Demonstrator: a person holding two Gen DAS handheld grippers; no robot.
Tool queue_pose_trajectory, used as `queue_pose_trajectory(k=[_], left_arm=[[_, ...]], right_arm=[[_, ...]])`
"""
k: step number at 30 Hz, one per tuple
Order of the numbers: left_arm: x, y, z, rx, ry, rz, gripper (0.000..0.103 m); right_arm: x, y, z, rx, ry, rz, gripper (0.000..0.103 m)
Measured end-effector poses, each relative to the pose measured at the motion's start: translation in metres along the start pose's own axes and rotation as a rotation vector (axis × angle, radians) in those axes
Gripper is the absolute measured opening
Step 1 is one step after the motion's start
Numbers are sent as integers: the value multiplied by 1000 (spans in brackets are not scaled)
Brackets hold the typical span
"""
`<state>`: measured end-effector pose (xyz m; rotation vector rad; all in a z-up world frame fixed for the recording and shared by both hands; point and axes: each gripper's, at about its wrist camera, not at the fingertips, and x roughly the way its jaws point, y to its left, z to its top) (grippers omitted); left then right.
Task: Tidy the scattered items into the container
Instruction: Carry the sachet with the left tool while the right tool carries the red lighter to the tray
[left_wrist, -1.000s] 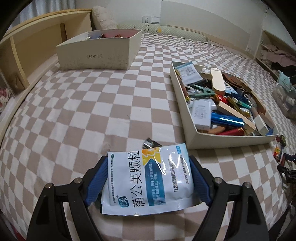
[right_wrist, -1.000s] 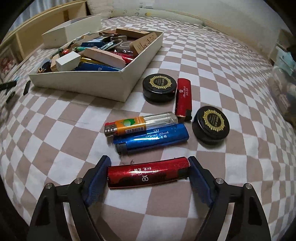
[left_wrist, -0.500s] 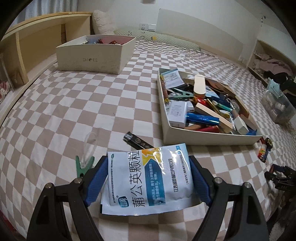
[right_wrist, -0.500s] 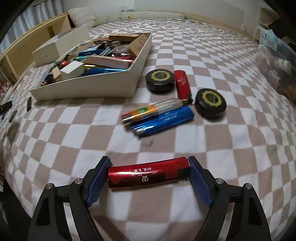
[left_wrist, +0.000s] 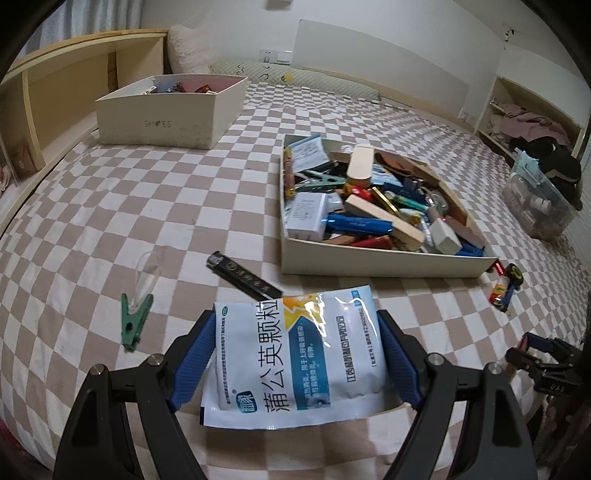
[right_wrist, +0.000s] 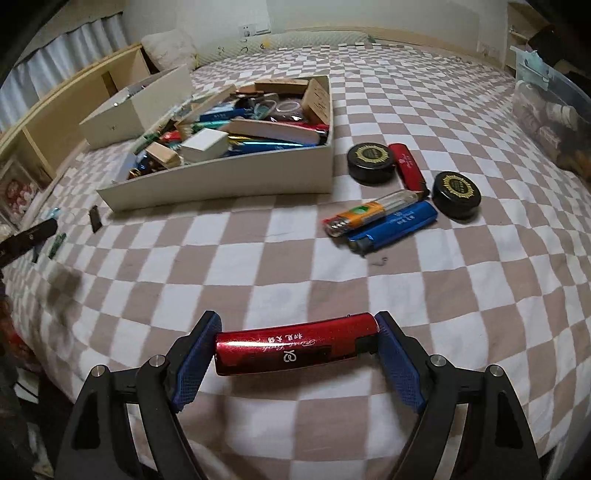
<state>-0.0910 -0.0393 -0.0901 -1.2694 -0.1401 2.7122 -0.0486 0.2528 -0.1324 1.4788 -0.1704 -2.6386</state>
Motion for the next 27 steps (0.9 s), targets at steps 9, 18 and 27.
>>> queue_pose_trajectory(k=[9,18,27], left_arm=[[-5,-21,13,36,-27,-70,84],[-1,-30,37,41,-52,-89,84],[8,-35,64,44,-72,-112,84]], right_arm=[[-11,25,12,-30,-18,60,84],[-21,39,45,-66,-84,98,84],[-17,38,80,-90,-127,117,84]])
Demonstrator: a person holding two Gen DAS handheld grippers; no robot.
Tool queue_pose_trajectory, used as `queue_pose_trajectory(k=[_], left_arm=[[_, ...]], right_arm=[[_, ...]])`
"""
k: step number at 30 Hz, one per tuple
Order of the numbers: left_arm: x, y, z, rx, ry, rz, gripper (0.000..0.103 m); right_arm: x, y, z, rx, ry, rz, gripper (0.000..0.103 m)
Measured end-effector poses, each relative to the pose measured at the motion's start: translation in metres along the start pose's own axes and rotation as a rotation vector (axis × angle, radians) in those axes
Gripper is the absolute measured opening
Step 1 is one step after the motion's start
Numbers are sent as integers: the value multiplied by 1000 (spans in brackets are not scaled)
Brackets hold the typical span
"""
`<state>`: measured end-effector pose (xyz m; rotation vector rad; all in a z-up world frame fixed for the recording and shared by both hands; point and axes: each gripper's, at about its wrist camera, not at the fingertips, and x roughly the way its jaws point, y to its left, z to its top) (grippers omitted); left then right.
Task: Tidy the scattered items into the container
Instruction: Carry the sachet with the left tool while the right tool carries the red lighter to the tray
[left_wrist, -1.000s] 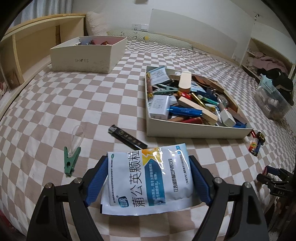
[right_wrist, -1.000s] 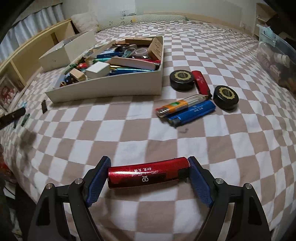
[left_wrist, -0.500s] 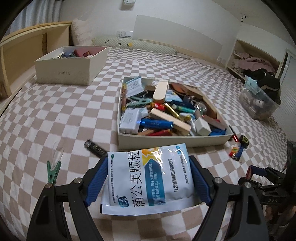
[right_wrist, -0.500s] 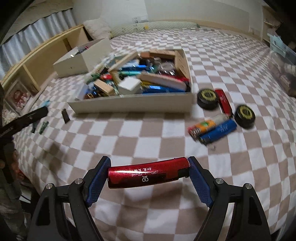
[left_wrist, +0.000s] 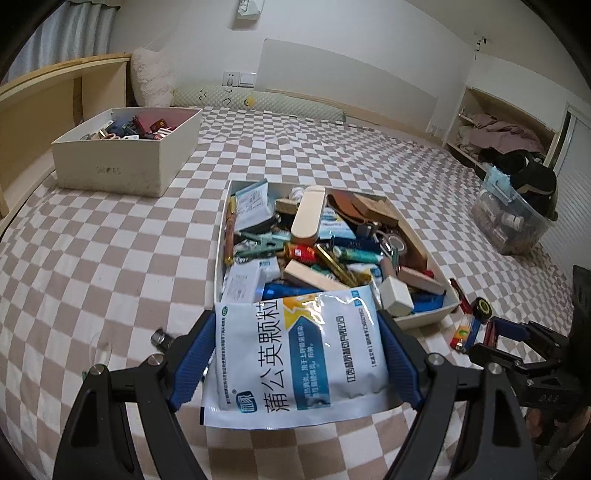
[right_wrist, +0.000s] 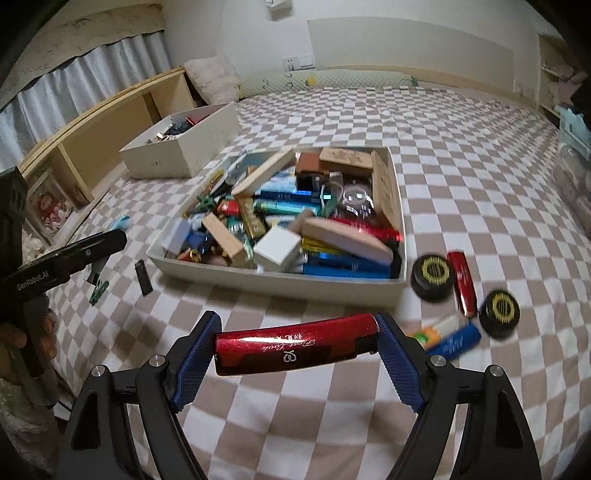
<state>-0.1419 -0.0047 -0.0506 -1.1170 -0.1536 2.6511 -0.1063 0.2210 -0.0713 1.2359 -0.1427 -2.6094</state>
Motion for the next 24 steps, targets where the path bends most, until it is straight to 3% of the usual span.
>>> queue_pose_trajectory(k=[24], left_arm=[[41,4,42,15,-21,-33,84]], right_arm=[[49,-12,59,-22,-22,15,84]])
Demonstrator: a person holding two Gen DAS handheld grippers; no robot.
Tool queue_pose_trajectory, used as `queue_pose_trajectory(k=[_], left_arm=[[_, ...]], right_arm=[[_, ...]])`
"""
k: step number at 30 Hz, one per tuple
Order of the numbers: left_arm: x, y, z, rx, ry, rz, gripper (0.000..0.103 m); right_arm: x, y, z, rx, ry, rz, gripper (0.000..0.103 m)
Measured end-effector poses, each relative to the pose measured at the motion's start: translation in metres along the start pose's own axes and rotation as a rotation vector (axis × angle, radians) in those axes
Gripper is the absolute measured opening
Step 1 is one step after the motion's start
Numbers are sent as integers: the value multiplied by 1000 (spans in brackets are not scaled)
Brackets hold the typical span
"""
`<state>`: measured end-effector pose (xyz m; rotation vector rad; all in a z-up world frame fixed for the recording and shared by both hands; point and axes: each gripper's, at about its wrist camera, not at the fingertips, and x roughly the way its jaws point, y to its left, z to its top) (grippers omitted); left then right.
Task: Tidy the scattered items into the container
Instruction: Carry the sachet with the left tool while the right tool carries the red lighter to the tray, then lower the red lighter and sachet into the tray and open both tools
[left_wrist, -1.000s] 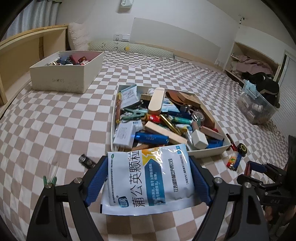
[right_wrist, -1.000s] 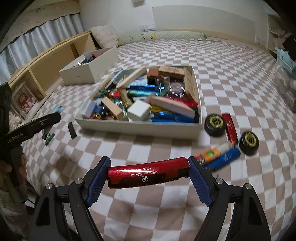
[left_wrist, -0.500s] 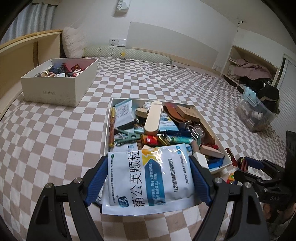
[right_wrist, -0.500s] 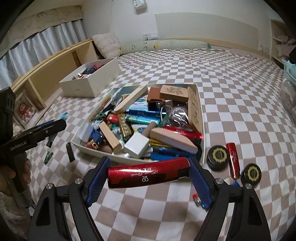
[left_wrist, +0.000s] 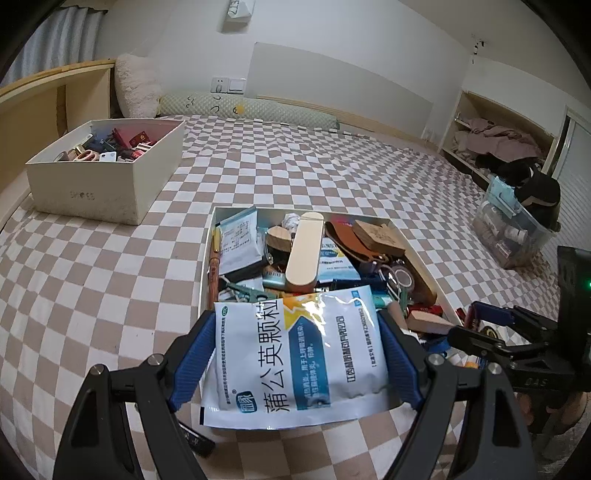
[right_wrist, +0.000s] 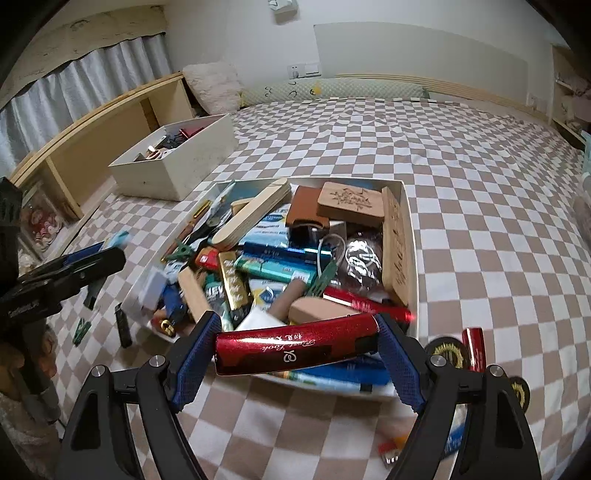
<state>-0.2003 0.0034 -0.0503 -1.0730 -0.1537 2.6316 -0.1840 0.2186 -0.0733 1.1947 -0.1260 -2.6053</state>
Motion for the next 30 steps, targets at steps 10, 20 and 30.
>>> queue_pose_trajectory(k=[10,20,30], left_arm=[[3,14,5,-8,-2,12,84],[6,19,6,-10,4,8,84],[8,22,8,4,9,14,84]], right_arm=[[33,-5,17,31,19,12,84],[54,-25,43,2,10,17,84],[87,-15,55,-493,229,84,84]])
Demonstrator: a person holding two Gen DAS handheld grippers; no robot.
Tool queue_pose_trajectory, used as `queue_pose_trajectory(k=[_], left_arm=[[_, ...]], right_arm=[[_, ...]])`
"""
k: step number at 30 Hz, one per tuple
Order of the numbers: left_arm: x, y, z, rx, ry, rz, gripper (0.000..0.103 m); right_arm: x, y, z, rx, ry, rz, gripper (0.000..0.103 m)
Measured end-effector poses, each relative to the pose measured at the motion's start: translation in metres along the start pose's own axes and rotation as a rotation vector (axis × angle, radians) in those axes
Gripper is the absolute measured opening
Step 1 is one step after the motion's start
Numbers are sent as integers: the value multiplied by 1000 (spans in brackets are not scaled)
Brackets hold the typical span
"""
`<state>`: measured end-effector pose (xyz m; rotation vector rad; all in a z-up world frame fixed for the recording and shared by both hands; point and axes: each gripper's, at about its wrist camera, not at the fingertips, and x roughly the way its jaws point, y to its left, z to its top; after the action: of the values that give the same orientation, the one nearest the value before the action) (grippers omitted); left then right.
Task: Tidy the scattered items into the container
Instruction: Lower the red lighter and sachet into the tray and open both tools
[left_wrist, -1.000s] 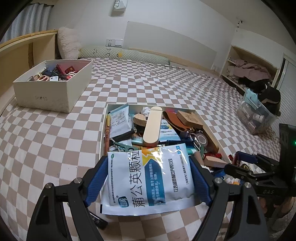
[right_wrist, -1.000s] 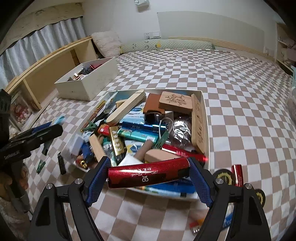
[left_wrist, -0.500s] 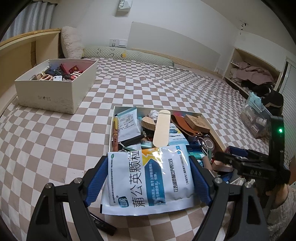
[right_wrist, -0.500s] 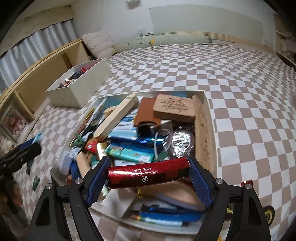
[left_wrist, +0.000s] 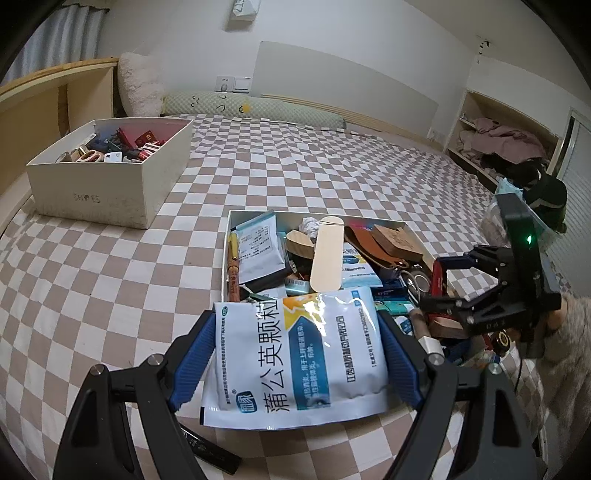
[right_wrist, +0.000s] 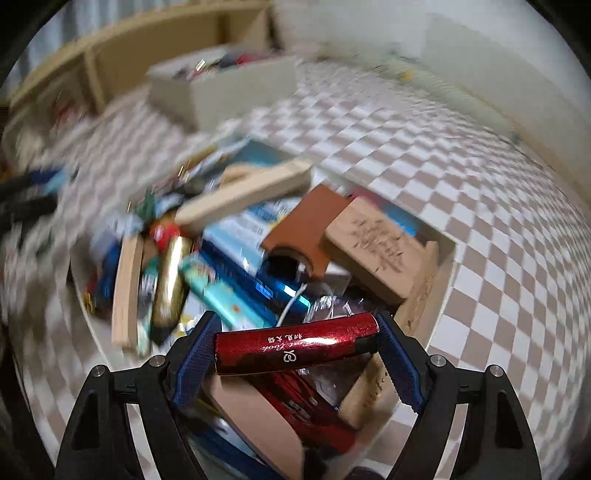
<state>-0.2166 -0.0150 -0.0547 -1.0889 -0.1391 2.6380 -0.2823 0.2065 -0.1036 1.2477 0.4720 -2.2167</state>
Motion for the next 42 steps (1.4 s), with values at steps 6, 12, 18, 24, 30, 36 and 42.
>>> queue_pose_trajectory(k=[6,12,18,24,30,36,42], left_arm=[[7,0,0,-2,12,-8,84],[15,-5,0,9,24,-16,84],[18,-7,3,22,30,-22,84],[20,-14,7,38,31,-38,84],[26,-27,8,78,43,-58,84],[44,-44,11,153,80,-88,84],[61,-60,19,251,101,-113,84]], right_arm=[[3,0,7,-170,122,89,84],[7,-4,18,-302,214,124,84],[14,-11,21,-361,268,122,84],[-3,-24,14,-288,193,140,101],[-30,-25,3,-207,61,87,101],[-51,-12,-14,-122,-18,41,101],[-50,3,-26,-29,-52,47,101]])
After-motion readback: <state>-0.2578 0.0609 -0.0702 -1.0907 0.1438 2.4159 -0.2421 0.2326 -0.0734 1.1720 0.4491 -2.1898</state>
